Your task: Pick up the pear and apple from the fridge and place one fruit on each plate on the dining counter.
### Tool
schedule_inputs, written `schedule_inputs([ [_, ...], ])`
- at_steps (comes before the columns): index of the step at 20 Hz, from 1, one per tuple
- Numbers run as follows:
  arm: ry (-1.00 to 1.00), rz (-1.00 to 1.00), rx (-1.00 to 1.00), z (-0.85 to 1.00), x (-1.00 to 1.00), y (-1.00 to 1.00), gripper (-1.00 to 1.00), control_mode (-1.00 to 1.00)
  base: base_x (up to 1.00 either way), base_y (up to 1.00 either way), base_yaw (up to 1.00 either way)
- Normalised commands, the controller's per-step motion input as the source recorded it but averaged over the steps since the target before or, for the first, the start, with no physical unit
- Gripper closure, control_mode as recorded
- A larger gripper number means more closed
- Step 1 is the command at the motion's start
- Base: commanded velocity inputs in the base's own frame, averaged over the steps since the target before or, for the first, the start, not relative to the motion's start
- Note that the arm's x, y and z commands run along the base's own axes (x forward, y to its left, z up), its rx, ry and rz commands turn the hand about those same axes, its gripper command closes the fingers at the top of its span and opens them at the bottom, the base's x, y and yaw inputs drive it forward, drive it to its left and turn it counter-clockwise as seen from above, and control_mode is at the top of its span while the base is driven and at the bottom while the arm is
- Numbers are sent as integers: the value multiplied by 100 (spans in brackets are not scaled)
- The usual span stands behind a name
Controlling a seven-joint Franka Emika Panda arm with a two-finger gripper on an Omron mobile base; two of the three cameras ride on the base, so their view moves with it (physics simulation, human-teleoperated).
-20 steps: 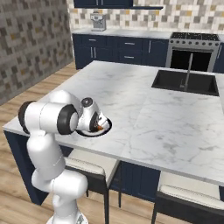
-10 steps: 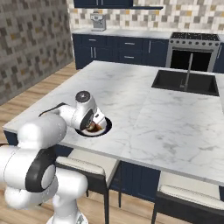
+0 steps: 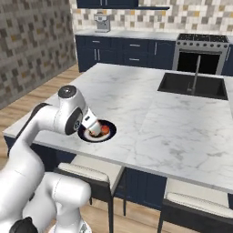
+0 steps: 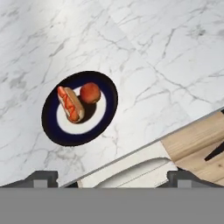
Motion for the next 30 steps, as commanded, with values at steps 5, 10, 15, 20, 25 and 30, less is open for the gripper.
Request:
schedule_inputs([
  [5,-10,14,-7,-61,-100,39,-100,-100,0,0,0],
  [10,0,17,-8,-71,-100,24,-100,-100,0,0,0],
  [15,-12,2,4,1,-68,-12,-100,-100,0,0,0],
  [20,-2,0,1,0,-10,-2,-100,100,-63,-23,0],
  [25,0,0,0,0,0,0,-100,100,-52,-73,-6],
  [30,0,0,0,0,0,0,-100,100,0,-100,-9],
])
